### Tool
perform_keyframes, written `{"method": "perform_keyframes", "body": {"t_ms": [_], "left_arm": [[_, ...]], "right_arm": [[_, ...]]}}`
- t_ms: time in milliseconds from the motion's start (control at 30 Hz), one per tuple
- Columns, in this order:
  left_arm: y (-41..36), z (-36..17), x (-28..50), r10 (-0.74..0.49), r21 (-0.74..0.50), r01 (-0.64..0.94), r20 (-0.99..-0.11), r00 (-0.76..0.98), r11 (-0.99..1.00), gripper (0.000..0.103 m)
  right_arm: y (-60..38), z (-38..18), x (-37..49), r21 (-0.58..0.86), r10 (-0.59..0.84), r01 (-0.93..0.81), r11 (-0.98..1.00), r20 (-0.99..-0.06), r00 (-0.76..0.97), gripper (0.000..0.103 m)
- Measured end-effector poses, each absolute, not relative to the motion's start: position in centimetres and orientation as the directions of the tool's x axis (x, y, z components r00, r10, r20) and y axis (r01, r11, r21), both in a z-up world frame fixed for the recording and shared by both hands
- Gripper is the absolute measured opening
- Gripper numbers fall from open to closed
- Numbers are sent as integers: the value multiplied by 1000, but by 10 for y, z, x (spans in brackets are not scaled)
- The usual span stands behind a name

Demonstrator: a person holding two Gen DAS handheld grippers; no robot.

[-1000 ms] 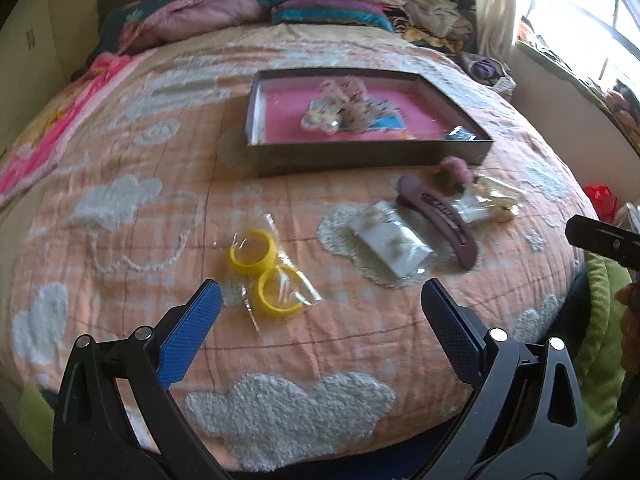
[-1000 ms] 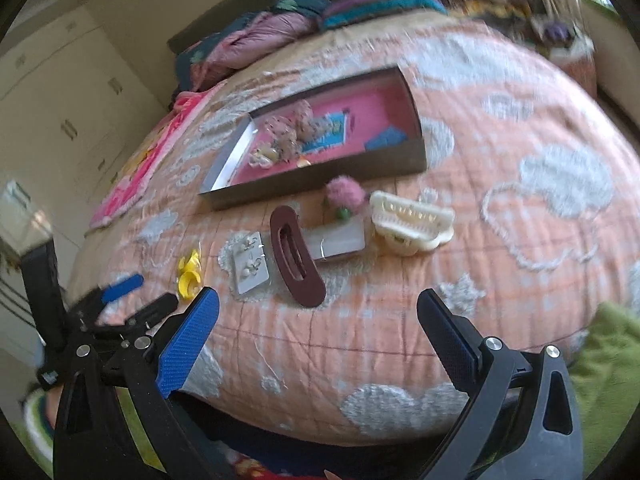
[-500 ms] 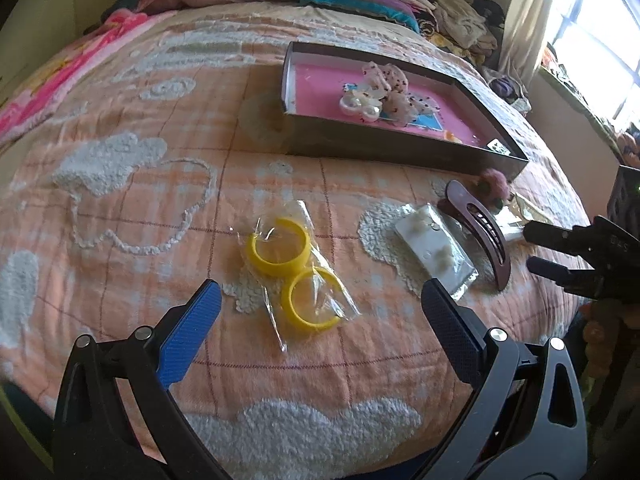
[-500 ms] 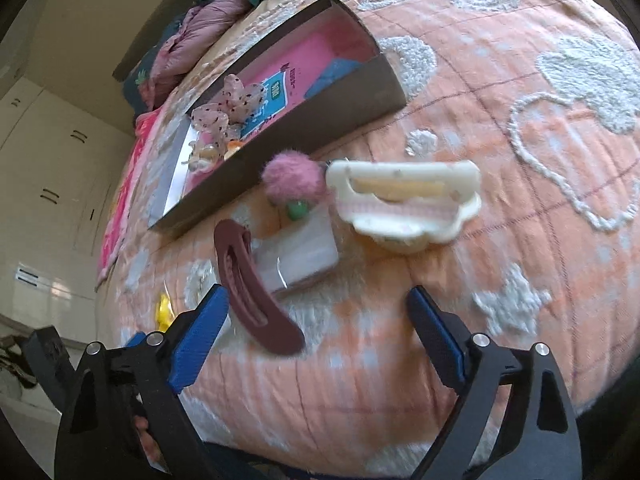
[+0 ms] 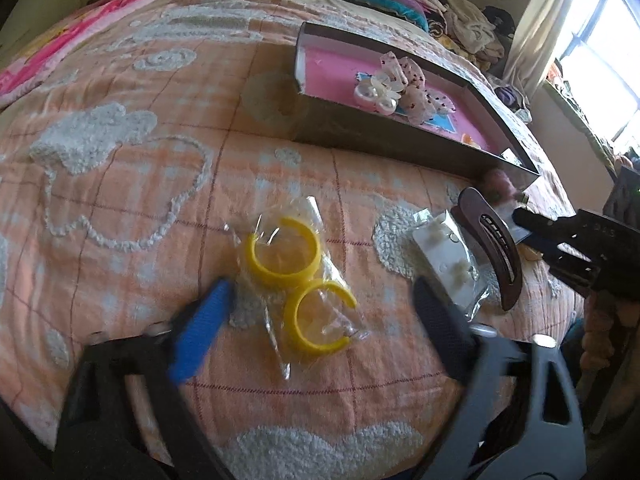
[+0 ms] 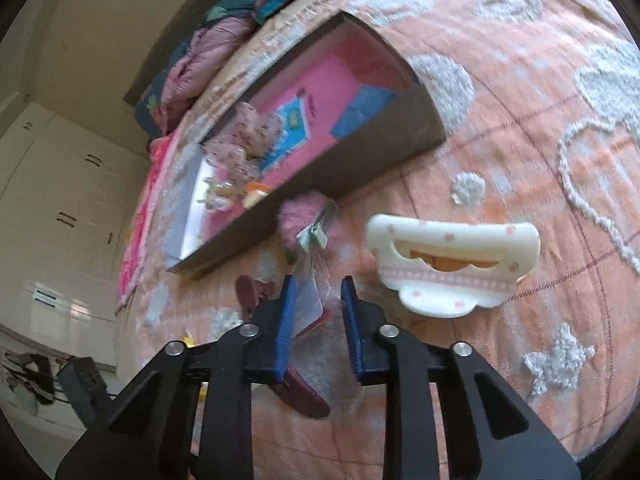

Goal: Organize jewelry
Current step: 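Grasp the yellow bangle bag with the left tool while the right grasps a small clear bag, then drop the bangle bag into the box with the left tool while the right drops the clear bag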

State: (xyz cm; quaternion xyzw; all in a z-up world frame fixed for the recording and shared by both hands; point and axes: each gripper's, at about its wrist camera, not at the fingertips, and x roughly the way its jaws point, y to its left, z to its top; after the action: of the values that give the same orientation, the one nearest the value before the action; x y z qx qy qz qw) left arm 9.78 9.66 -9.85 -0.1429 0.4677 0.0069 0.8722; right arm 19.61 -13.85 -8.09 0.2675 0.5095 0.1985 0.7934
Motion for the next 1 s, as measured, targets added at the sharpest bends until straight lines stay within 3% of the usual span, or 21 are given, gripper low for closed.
{"method": "perform_keyframes", "body": {"t_ms": [33,67,233,1000], "left_arm": [[95,-98,99,-108,-225,-144,-820,562,964,58],[92,-97,100,-109,-218,-130,-819,563,967,39],[75,-90,99,-123,-193,-60,-803,584,979,29],[47,-1,113,-155,-175,46,-678,718,983,28]], "right_arm": [[-139,-76,195,627,592,-61,776,-693,412,18],[-139,-72,193,623,592,-74,778,-689,419,18],[-140,-47,186,562,563,-162,811,-676,475,17],[-220,35,149,465,466,-210,860,-548,695,17]]}}
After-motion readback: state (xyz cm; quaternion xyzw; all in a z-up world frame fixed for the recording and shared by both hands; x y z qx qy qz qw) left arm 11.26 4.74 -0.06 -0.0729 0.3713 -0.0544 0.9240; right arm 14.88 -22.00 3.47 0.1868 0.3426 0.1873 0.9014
